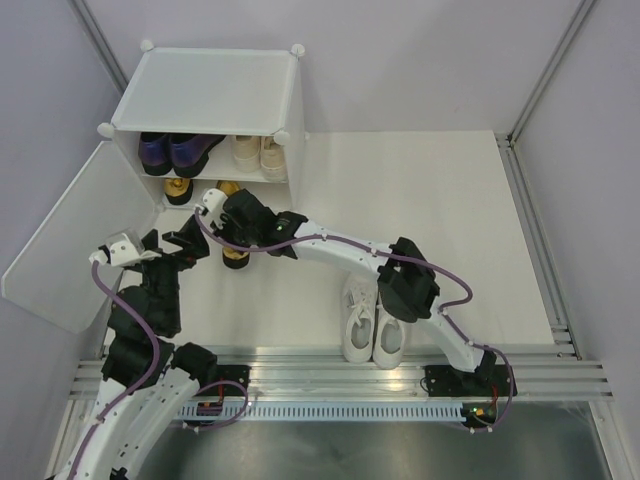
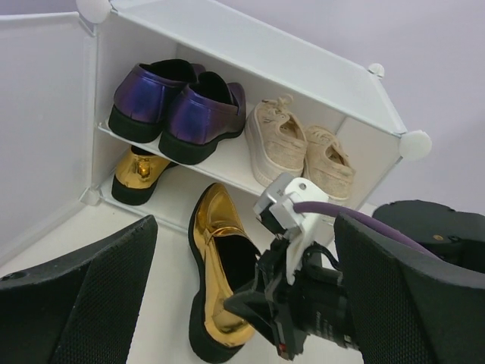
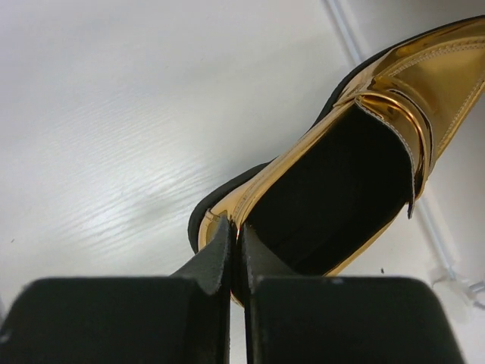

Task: Place and organize the shoes in the shoe cabinet
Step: Place the shoe in the shoe cabinet.

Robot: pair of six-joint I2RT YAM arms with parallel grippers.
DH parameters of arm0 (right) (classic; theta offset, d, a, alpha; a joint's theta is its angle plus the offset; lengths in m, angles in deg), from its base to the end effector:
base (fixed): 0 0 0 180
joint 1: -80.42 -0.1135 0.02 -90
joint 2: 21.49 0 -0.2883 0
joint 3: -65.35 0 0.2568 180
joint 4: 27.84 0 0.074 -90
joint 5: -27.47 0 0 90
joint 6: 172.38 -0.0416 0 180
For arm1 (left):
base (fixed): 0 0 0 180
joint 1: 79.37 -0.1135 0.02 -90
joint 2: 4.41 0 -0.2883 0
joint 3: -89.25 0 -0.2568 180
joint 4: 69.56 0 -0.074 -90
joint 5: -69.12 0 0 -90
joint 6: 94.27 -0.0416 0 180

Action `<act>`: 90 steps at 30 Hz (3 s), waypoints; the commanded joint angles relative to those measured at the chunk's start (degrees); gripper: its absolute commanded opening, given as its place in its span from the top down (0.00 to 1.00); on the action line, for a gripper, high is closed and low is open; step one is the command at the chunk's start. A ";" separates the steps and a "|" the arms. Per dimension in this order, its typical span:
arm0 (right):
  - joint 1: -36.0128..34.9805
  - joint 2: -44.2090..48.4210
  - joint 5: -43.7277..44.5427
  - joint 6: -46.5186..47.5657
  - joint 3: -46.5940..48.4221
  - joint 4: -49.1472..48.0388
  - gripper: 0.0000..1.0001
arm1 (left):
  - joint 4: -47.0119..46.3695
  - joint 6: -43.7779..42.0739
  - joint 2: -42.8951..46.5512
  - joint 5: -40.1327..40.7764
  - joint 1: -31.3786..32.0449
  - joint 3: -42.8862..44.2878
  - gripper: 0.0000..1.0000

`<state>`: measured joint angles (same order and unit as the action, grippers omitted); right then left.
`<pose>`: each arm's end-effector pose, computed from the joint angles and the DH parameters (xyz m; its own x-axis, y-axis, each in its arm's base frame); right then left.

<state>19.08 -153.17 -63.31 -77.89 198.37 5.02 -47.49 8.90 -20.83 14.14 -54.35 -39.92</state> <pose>0.2714 0.4978 0.2744 -0.1808 -0.4941 -0.8504 -0.8999 0.4320 -0.0596 0.0653 -0.0041 0.3632 0.2254 -0.3111 -0.9233 -0.1133 0.9329 -0.3420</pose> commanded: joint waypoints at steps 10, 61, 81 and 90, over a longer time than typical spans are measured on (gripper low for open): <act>2.81 -10.26 0.95 4.39 16.28 -15.83 0.99 | -1.70 0.10 1.13 1.54 1.79 -0.32 0.00; 3.94 54.11 -4.78 -9.49 -59.16 -31.66 0.34 | 2.42 -11.50 -13.88 -3.82 1.88 3.19 0.00; 12.56 90.28 13.79 -24.97 -89.27 -30.25 0.22 | 7.54 -1.47 -52.11 -32.19 -16.40 10.23 0.00; 12.56 93.00 14.57 -25.85 -89.36 -28.94 0.22 | 6.82 -5.78 -63.45 -35.39 -17.19 15.05 0.00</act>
<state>31.54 -61.59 -49.95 -102.59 109.02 -23.37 -38.75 5.07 -81.92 -19.69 -71.12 -28.79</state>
